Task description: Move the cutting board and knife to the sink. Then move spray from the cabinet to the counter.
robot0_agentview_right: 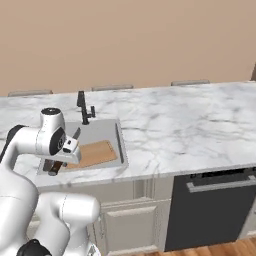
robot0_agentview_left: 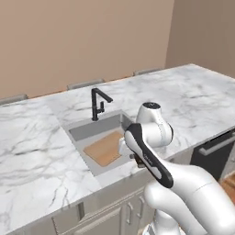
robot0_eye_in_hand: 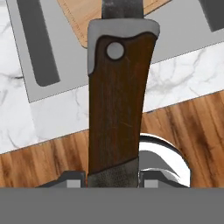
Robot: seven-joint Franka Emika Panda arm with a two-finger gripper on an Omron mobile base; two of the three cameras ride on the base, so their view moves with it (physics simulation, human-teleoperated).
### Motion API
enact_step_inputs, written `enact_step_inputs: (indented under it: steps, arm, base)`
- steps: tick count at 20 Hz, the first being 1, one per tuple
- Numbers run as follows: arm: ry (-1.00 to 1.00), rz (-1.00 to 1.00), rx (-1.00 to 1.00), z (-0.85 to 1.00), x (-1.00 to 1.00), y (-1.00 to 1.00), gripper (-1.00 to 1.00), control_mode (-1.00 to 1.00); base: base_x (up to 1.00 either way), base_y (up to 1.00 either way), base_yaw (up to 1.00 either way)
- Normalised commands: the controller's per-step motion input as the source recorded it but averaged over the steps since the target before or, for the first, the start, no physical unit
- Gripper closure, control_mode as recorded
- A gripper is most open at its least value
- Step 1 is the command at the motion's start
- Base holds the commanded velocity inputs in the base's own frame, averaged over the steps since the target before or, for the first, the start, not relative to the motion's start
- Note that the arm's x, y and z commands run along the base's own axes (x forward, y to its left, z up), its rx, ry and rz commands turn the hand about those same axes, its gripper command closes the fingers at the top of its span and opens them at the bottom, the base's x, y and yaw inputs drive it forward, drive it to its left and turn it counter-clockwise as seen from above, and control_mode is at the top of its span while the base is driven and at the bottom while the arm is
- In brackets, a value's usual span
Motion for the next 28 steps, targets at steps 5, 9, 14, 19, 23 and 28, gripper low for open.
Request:
enact_step_inputs:
  steps: [5,9,14,19,23,28]
  arm:
    - [0.0,0.0,0.0,0.0,0.0,0.0,1.0,1.0]
    - [0.0,0.0,0.0,0.0,0.0,0.0,1.0,1.0]
    - [0.0,0.0,0.0,0.0,0.0,0.0,1.0,1.0]
    - [0.0,0.0,0.0,0.0,0.0,0.0,1.0,1.0]
    - [0.0,0.0,0.0,0.0,0.0,0.0,1.0,1.0]
    - [0.0,-0.01,0.0,-0.06,0.23,-0.03,1.0,-1.0]
  base:
    - [0.54,-0.26,0.38]
    - [0.62,-0.21,0.34]
    - [0.24,-0.03,0.07]
    - [0.0,0.0,0.0]
    - [0.02,-0.11,0.05]
    - [0.06,-0.06,0.02]
